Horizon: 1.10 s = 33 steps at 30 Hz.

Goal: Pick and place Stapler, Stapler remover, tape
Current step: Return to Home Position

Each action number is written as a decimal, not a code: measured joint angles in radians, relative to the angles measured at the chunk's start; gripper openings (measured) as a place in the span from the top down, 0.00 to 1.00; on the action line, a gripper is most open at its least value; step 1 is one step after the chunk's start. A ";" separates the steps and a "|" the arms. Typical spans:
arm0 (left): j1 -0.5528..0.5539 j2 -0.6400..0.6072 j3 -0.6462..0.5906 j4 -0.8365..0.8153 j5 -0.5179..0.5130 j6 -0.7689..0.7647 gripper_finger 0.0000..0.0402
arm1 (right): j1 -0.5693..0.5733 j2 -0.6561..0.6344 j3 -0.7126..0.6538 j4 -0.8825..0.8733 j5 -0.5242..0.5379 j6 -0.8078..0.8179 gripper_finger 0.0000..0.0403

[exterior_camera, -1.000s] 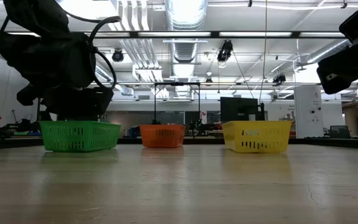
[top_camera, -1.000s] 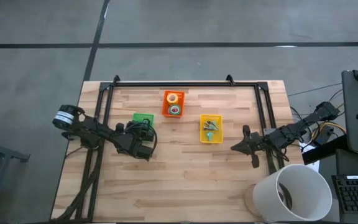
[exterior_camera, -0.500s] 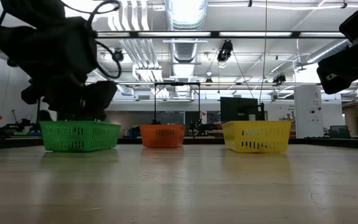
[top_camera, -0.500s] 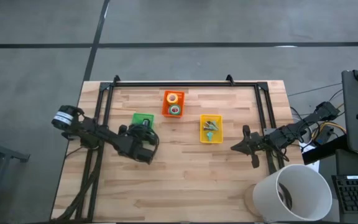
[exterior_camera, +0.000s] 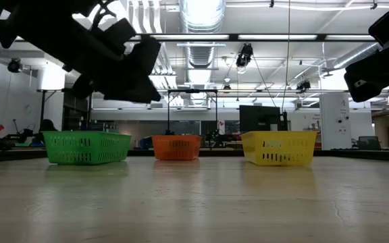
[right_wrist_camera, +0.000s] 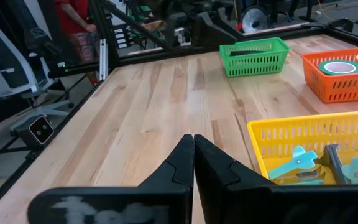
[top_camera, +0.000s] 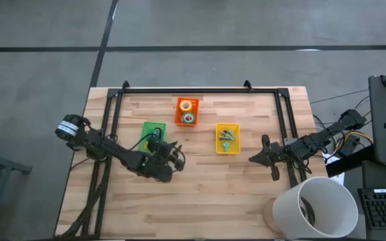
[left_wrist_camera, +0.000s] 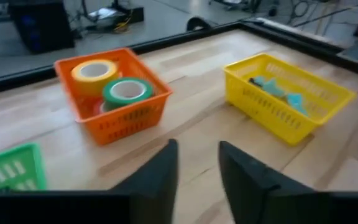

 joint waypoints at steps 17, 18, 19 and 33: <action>-0.013 0.053 -0.085 0.525 0.369 0.495 0.99 | 0.000 0.000 0.000 0.003 0.000 0.004 0.98; -0.013 0.062 -0.098 0.624 0.444 0.559 0.99 | 0.000 0.000 0.000 0.004 0.000 0.004 0.98; -0.013 0.069 -0.107 0.717 0.515 0.615 0.99 | 0.000 -0.001 0.000 0.003 0.000 0.003 0.98; 0.053 0.010 -0.280 0.865 0.629 0.733 0.91 | -0.002 0.004 0.000 0.068 0.044 -0.049 0.98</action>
